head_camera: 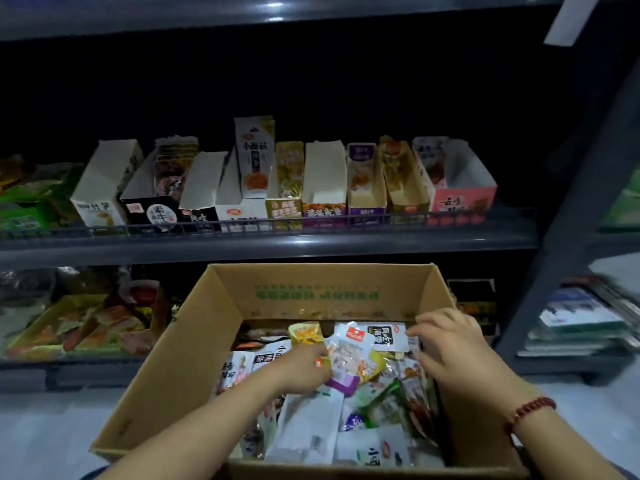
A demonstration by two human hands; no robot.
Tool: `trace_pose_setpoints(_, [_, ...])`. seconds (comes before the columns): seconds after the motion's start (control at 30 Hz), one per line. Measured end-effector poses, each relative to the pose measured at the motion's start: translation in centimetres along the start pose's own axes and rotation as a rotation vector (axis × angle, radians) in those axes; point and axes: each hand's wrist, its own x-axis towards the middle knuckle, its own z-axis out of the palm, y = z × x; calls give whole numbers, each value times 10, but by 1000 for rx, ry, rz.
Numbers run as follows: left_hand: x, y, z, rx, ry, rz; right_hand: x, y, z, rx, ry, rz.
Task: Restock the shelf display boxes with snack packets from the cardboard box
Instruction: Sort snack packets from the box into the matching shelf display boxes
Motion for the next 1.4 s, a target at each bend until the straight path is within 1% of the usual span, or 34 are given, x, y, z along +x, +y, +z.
trace_pose_setpoints(0.1, [20, -5, 8, 41, 13, -42, -7, 6, -1, 75, 40, 63])
trace_pose_setpoints(0.2, [40, -13, 23, 129, -38, -84, -9, 6, 2, 185, 66, 98])
trace_pose_setpoints(0.3, [49, -13, 45, 202, -95, -16, -9, 6, 6, 288, 108, 138])
trace_pose_setpoints(0.37, [49, -8, 55, 161, -54, 82, -10, 7, 7, 332, 124, 171])
trace_pose_setpoints(0.43, [50, -2, 60, 60, 61, 171, -10, 8, 8, 381, 144, 201])
trace_pose_setpoints(0.47, [51, 0, 60, 16, 126, 183, -10, 8, 8, 403, 147, 215])
trace_pose_setpoints(0.53, [58, 2, 57, -20, 223, 145, -11, 9, 8, 416, 141, 232])
trace_pose_setpoints(0.57, [62, 2, 55, -12, 236, 100, -12, 9, 8, 409, 141, 230])
trace_pose_setpoints(0.6, [68, 1, 54, 16, 213, 31, -12, 9, 9, 400, 143, 224])
trace_pose_setpoints(0.67, [78, 1, 54, 79, 105, -93, -12, 8, 9, 383, 142, 219])
trace_pose_setpoints(0.73, [86, 2, 55, 104, 24, -140, -11, 8, 9, 371, 136, 223])
trace_pose_setpoints(0.87, [96, 5, 51, 130, 13, -189, -10, 8, 8, 332, 129, 213])
trace_pose_setpoints(1.03, [99, 6, 45, 180, 50, -151, -9, 7, 9, 289, 134, 204])
trace_pose_setpoints(1.13, [97, 9, 41, 205, 126, -135, -10, 8, 10, 278, 129, 201])
trace_pose_setpoints(1.23, [97, 8, 29, 114, 180, -92, -11, 8, 9, 283, 127, 209])
trace_pose_setpoints(1.33, [93, 9, 20, -64, 166, -73, -11, 8, 9, 293, 121, 213])
trace_pose_setpoints(1.4, [91, 10, 15, -131, 155, -81, -11, 8, 8, 298, 118, 217])
